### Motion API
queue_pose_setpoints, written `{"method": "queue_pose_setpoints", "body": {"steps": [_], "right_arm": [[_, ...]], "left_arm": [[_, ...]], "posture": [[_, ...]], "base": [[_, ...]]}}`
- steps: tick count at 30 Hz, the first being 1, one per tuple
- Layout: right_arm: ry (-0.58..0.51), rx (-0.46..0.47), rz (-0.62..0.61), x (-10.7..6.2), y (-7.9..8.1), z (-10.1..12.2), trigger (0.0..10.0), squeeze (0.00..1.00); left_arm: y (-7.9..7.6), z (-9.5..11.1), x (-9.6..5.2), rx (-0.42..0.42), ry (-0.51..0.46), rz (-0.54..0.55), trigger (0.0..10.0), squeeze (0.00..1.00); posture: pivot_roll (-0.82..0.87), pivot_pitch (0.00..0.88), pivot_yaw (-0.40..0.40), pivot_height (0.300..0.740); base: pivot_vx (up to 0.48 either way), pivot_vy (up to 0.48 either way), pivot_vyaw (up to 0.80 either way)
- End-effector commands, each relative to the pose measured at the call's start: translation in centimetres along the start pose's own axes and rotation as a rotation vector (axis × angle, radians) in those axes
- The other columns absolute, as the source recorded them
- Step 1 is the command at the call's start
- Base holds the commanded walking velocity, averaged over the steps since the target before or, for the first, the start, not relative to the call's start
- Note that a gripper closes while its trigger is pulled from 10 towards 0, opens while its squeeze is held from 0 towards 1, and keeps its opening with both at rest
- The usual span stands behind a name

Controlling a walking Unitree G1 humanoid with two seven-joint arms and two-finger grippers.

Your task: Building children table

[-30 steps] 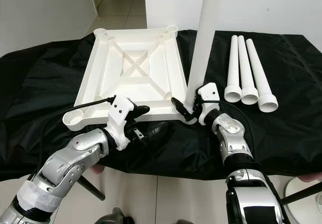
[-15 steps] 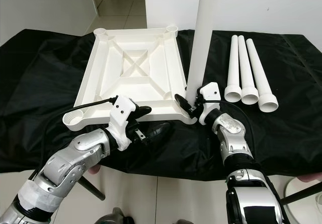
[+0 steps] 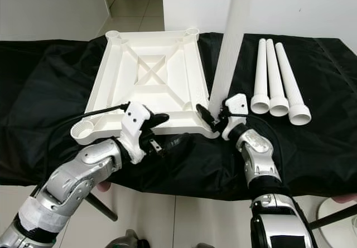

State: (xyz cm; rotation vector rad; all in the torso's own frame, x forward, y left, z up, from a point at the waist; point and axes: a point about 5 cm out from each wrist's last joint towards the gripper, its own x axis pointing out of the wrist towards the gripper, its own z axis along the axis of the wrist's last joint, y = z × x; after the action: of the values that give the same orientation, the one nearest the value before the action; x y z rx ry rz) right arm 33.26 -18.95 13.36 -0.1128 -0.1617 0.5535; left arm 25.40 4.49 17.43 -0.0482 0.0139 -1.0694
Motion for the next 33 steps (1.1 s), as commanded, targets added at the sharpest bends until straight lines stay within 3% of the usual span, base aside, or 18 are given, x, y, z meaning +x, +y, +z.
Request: {"method": "queue_pose_setpoints", "body": {"steps": [1, 4, 6, 15, 17, 21, 24, 27, 33], "right_arm": [[0.046, 0.054, -0.003, -0.4, 1.1, -1.4, 10.0, 0.00], [0.044, 0.070, -0.019, -0.3, 1.3, -1.5, 10.0, 0.00], [0.045, 0.077, -0.105, 0.0, 1.4, -1.4, 10.0, 0.00], [0.107, 0.086, -0.256, 0.8, 2.1, -1.4, 10.0, 0.00], [0.126, 0.120, -0.382, 1.3, 3.1, -1.5, 10.0, 0.00], [0.141, 0.145, -0.513, 1.6, 4.3, -1.5, 10.0, 0.00], [0.141, 0.145, -0.513, 1.6, 4.3, -1.5, 10.0, 0.00], [0.085, 0.176, -0.671, 1.9, 6.3, -0.9, 10.0, 0.00], [0.068, 0.188, -0.685, 2.0, 6.6, -0.7, 10.0, 0.00]], "left_arm": [[-0.4, 0.0, -0.3, 0.000, 0.011, -0.102, 10.0, 0.00], [-0.4, 0.0, -0.3, 0.000, 0.011, -0.099, 10.0, 0.00], [-0.3, 0.0, -0.2, -0.001, 0.008, -0.092, 10.0, 0.00], [-0.3, 0.0, -0.2, -0.005, 0.008, -0.086, 10.0, 0.00], [-0.3, 0.0, -0.2, -0.012, 0.006, -0.081, 10.0, 0.00], [-0.3, 0.0, -0.3, -0.016, 0.005, -0.077, 10.0, 0.00], [-0.3, 0.0, -0.3, -0.016, 0.005, -0.077, 10.0, 0.00], [-0.4, -0.1, -0.4, -0.023, 0.003, -0.070, 10.0, 0.00], [-0.5, -0.1, -0.4, -0.025, 0.004, -0.070, 10.0, 0.00]], "posture": [[0.02, 0.000, 0.075, 0.740], [0.02, 0.000, 0.073, 0.740], [0.02, 0.000, 0.070, 0.740], [0.02, 0.000, 0.062, 0.740], [0.02, 0.001, 0.057, 0.740], [0.02, 0.003, 0.052, 0.740], [0.02, 0.003, 0.052, 0.740], [0.03, 0.006, 0.043, 0.740], [0.03, 0.007, 0.041, 0.740]], "base": [[0.000, 0.000, 0.00], [0.000, 0.000, 0.00], [0.000, 0.000, 0.00], [0.000, 0.000, 0.00], [0.000, 0.000, 0.00], [0.000, 0.000, 0.00], [0.000, 0.000, 0.00], [0.000, 0.000, 0.00], [0.000, 0.000, 0.00]]}}
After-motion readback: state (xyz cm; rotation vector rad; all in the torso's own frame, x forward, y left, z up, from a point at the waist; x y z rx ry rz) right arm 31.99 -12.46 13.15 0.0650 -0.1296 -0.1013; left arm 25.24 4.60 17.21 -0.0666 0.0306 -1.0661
